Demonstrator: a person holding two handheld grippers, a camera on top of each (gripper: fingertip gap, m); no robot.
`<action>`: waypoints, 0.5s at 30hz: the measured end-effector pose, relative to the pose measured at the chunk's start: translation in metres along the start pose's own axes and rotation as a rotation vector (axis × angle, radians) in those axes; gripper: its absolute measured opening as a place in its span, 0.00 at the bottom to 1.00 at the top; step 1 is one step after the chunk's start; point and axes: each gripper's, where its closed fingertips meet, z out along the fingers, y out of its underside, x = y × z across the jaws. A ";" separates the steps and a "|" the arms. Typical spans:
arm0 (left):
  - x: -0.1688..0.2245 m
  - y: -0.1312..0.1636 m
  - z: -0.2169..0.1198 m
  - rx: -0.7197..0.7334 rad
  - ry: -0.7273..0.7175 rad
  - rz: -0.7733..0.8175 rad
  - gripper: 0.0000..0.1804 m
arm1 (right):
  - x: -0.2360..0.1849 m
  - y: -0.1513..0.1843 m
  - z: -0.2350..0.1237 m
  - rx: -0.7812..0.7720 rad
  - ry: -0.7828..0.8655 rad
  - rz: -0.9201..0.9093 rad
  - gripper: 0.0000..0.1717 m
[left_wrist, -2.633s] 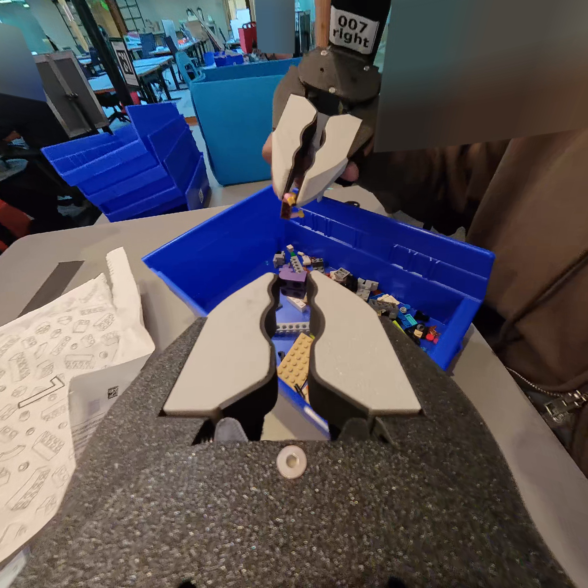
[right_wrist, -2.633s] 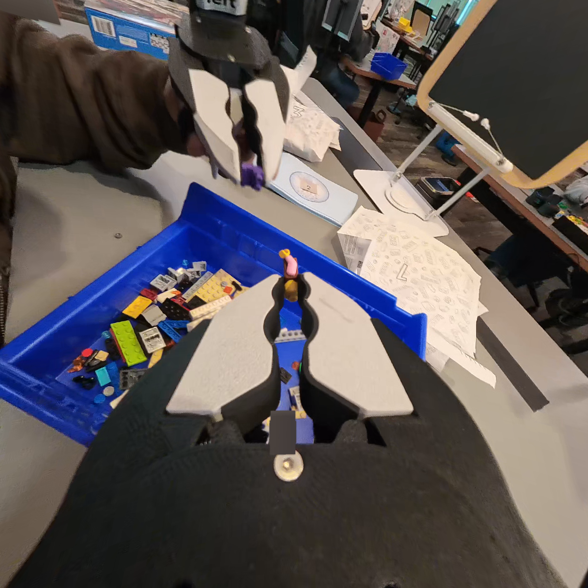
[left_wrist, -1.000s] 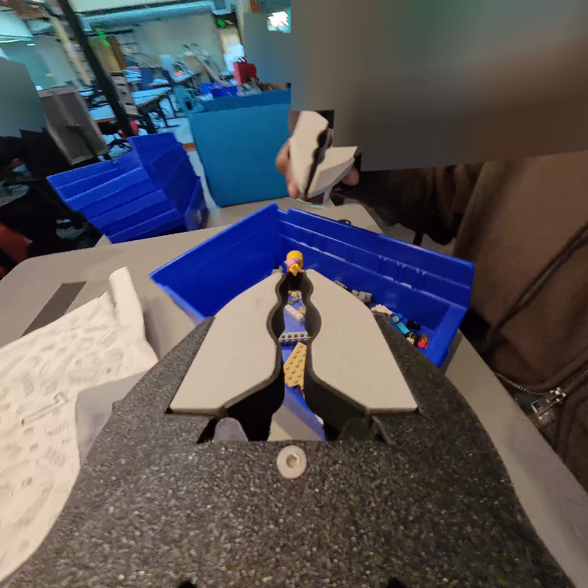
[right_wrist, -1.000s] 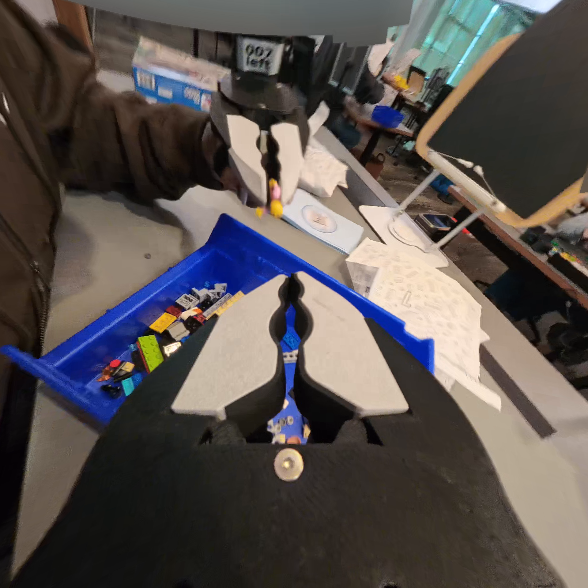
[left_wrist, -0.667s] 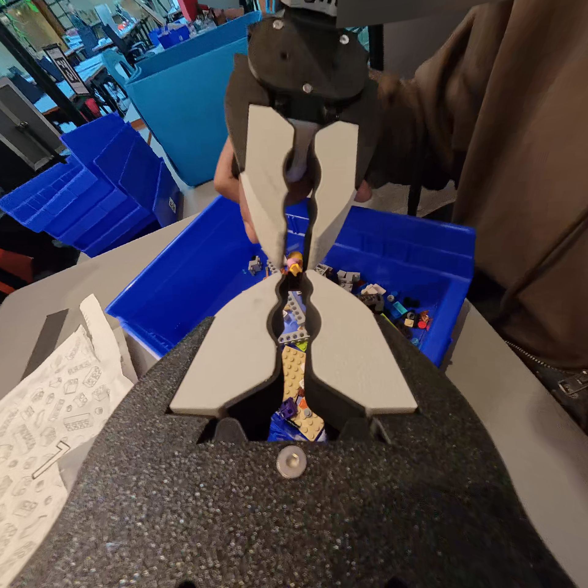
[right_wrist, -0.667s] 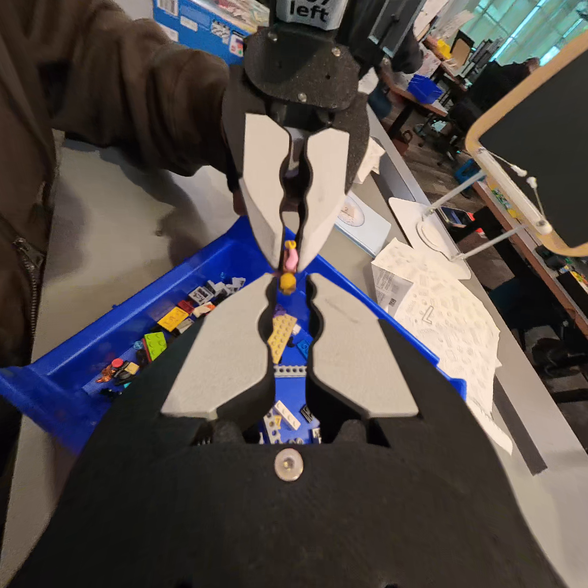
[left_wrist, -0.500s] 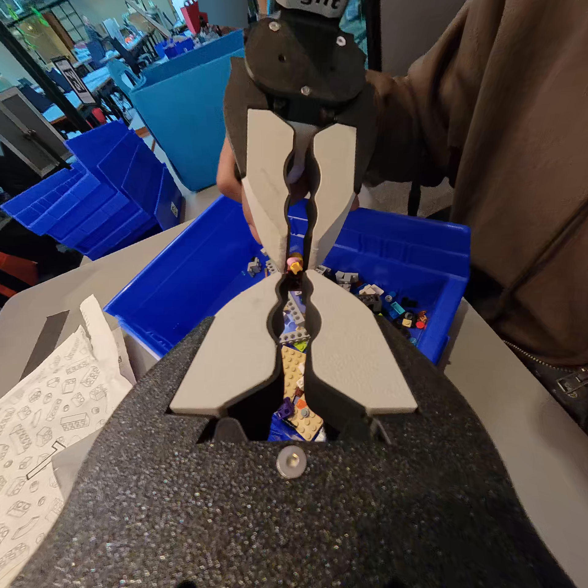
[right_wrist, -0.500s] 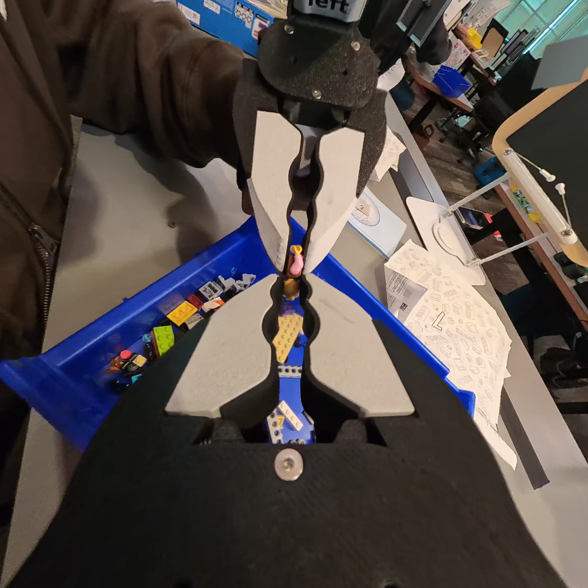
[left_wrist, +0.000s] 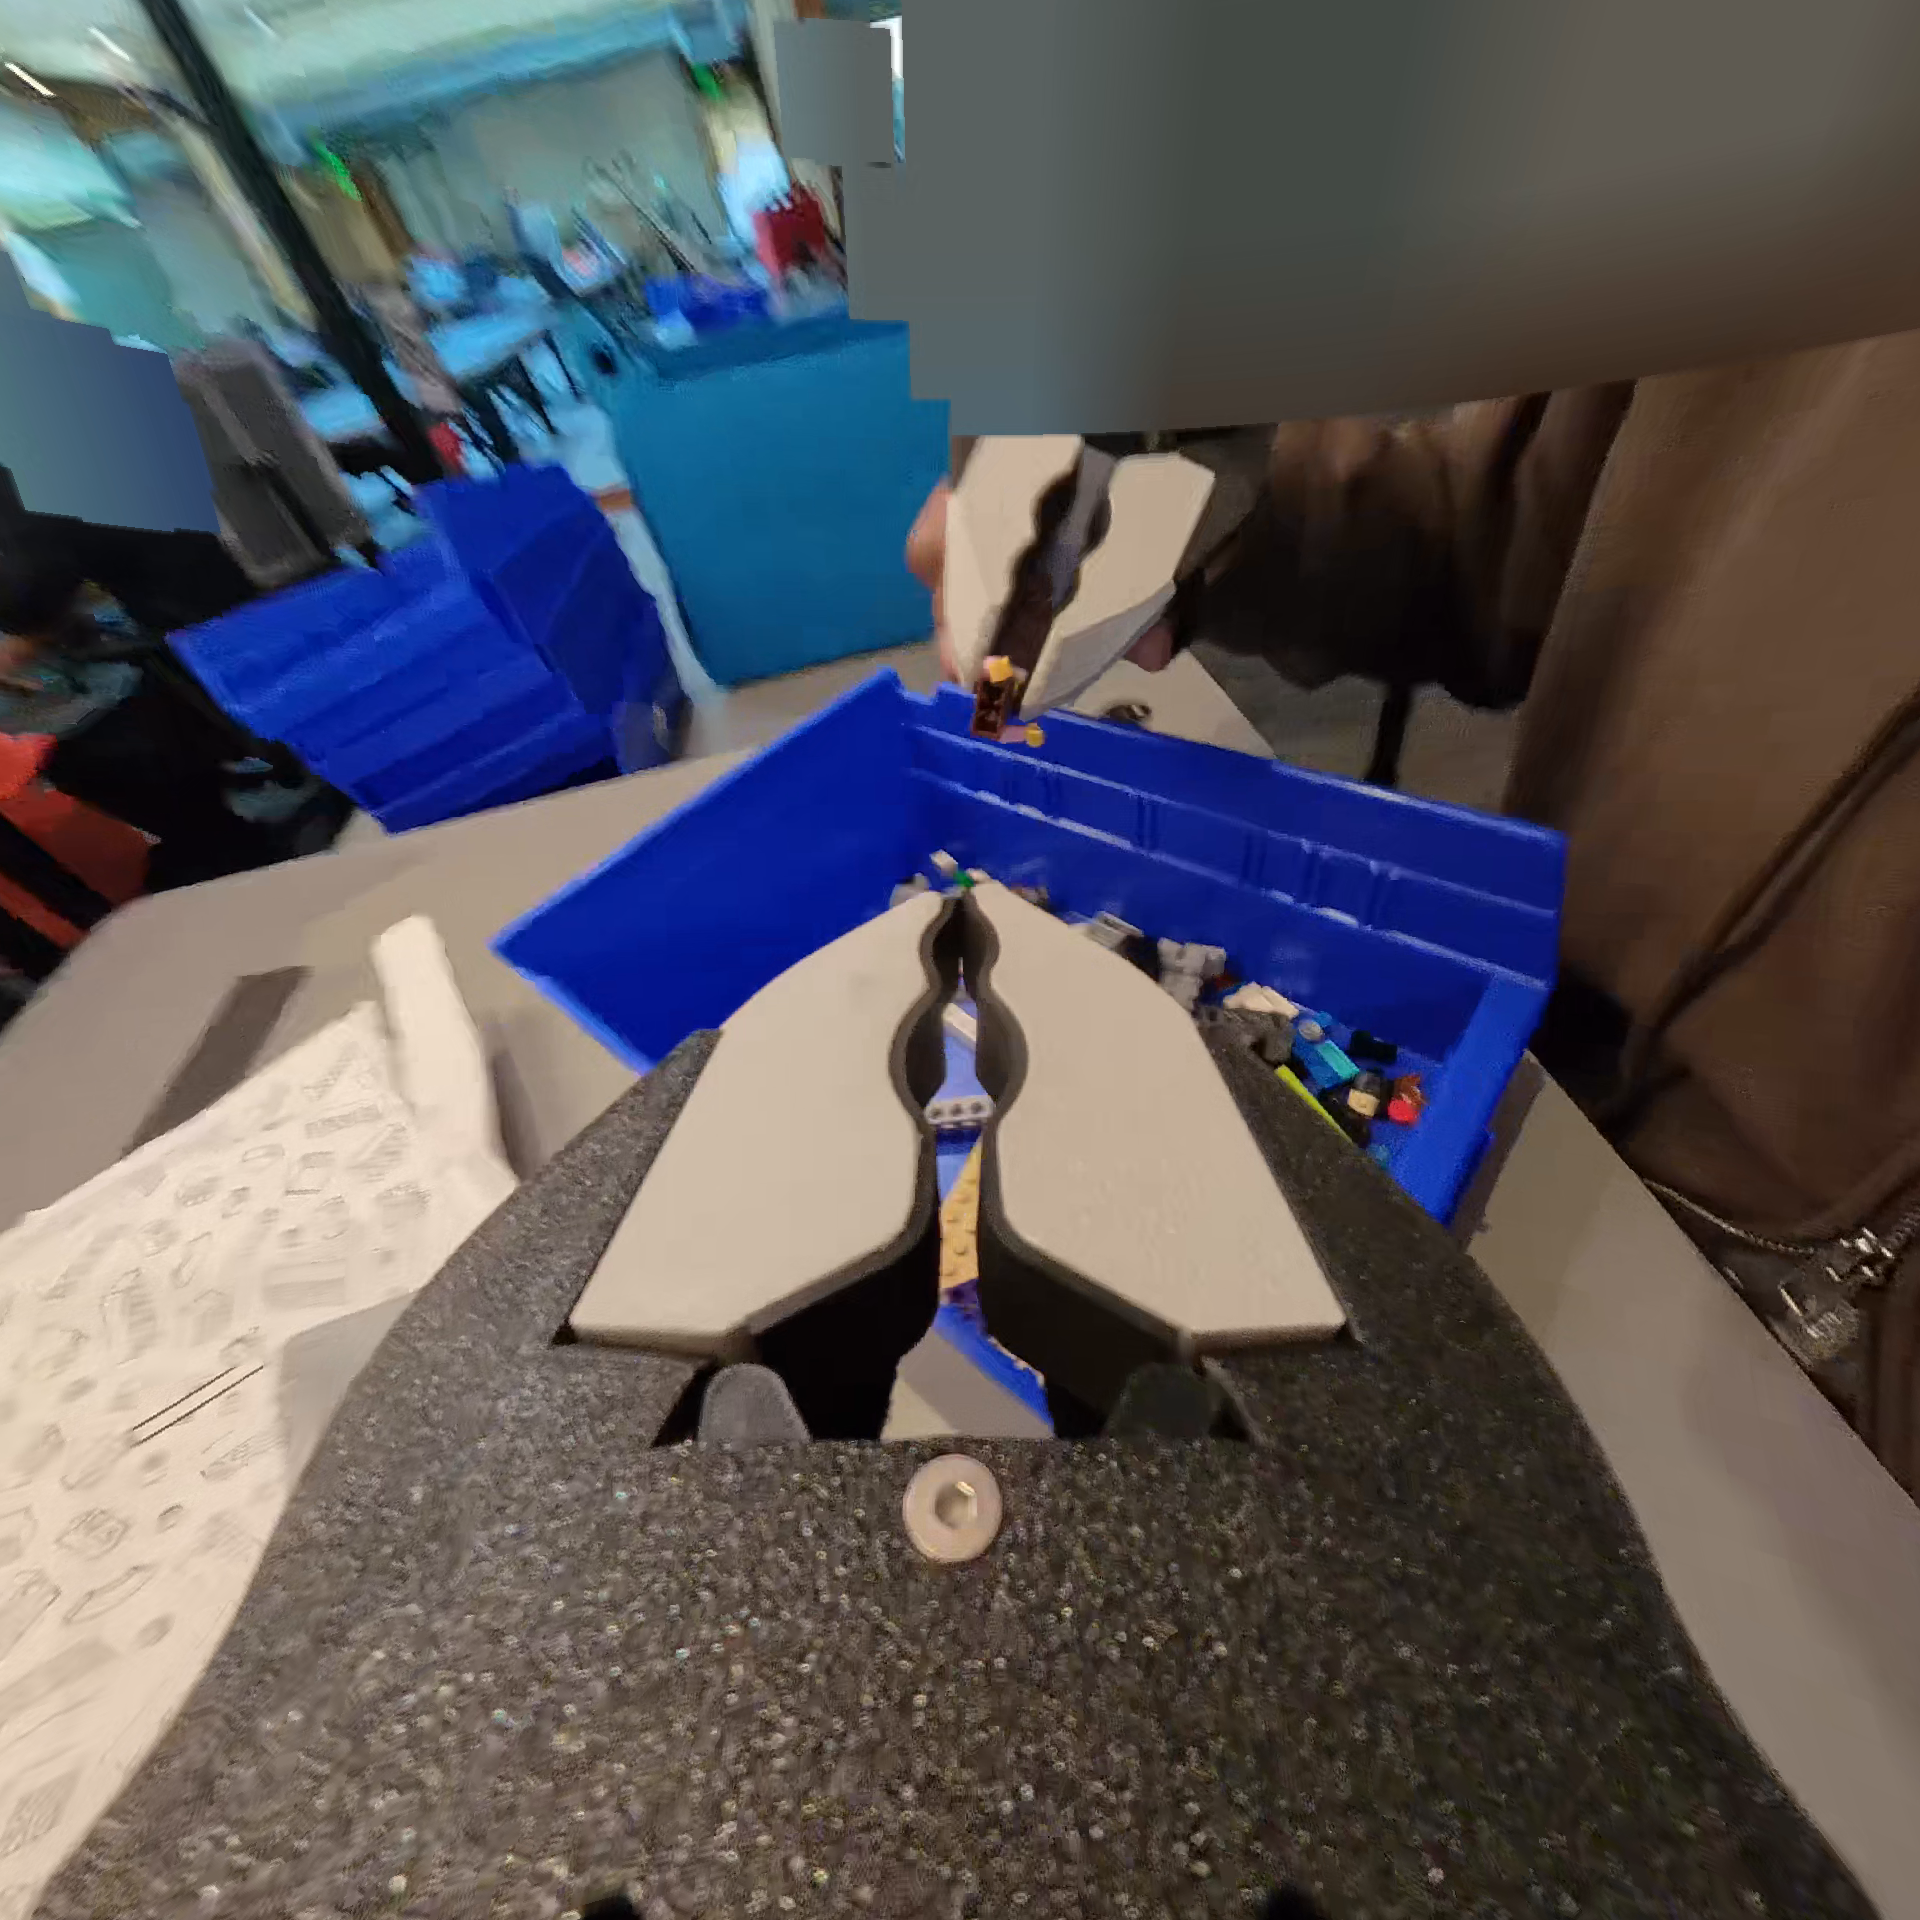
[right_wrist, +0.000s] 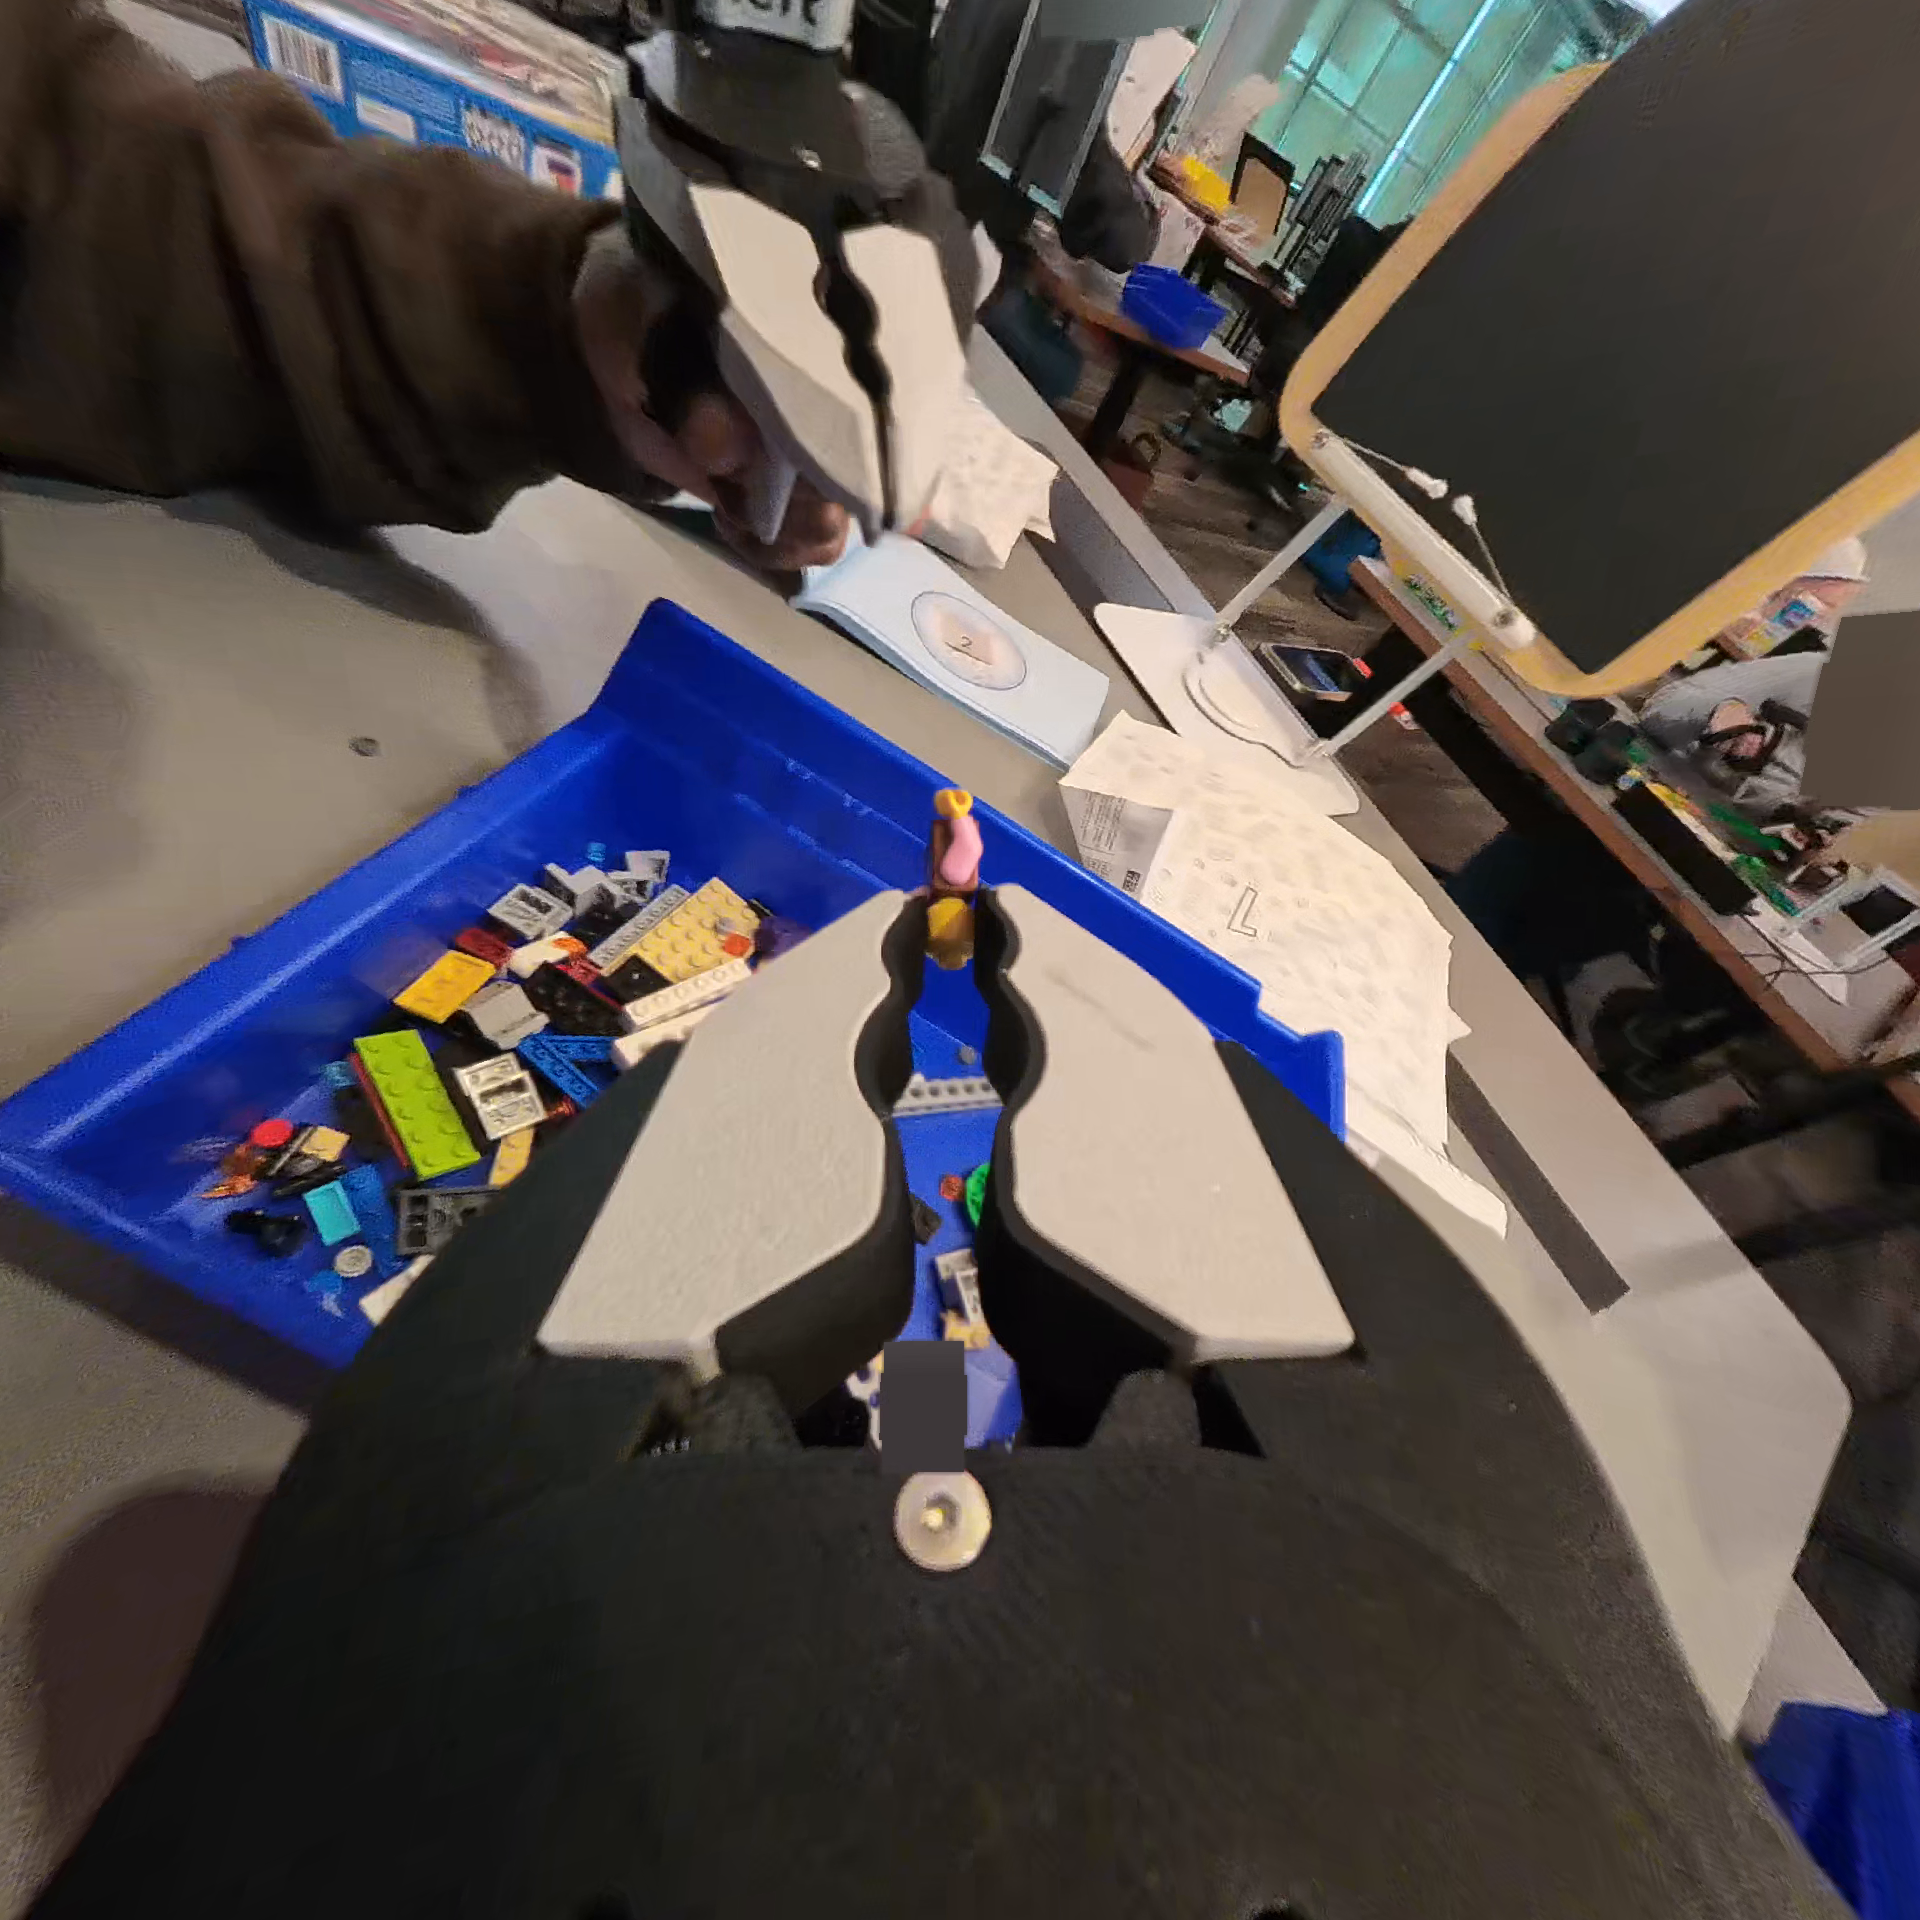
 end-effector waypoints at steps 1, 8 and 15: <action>0.006 0.004 0.013 -0.045 0.022 0.014 0.00 | -0.007 -0.002 0.006 -0.009 -0.020 -0.015 0.06; 0.022 0.004 0.045 -0.138 0.027 -0.042 0.13 | -0.020 -0.009 0.030 -0.040 0.035 -0.158 0.06; 0.020 0.009 0.045 -0.157 -0.012 0.028 0.12 | -0.033 -0.019 0.036 -0.040 0.079 -0.307 0.06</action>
